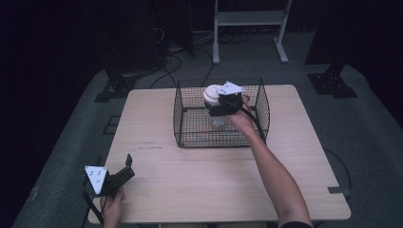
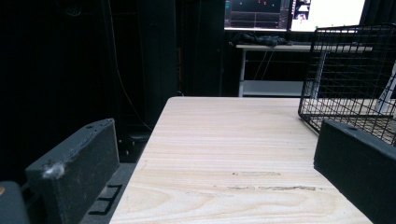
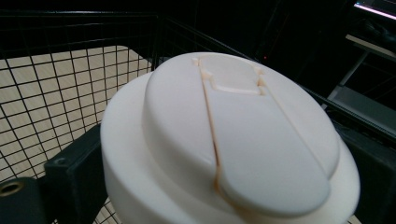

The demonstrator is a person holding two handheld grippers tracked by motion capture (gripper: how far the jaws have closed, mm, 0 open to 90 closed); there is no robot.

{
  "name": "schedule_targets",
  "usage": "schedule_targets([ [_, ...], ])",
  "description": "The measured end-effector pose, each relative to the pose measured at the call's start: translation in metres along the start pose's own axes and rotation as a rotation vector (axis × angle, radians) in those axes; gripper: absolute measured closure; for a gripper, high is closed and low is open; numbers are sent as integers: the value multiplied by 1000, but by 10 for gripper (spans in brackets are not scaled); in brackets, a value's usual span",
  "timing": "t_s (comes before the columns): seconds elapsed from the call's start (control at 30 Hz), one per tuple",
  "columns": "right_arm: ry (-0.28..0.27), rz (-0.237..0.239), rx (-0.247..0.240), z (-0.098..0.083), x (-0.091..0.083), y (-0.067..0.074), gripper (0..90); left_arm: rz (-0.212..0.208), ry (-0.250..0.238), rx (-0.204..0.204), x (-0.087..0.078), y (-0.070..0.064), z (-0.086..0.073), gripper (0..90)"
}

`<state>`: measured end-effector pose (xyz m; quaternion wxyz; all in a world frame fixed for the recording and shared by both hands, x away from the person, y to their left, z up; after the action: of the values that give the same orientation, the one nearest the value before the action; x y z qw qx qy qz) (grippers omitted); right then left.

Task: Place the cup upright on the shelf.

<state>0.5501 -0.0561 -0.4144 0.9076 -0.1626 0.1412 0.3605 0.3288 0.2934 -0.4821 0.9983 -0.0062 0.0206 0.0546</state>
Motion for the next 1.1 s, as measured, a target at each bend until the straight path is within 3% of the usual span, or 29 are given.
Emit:
schedule_targets([
  [1.1,7,9,33,-5,-9,-7,34,-1,4,6,0,-1,0,0],
])
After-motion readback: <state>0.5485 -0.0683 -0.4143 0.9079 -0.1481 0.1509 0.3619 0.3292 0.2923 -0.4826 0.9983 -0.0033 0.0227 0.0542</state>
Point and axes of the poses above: each handheld gripper's, and its own axes: x roughly forward along the jaws, z roughly out of its top, y roughly to its left, the point moved 7 cm from there along x, roughly forward along the jaws, and after that the axes turned 6 degrees about z, right-handed, at the moved point
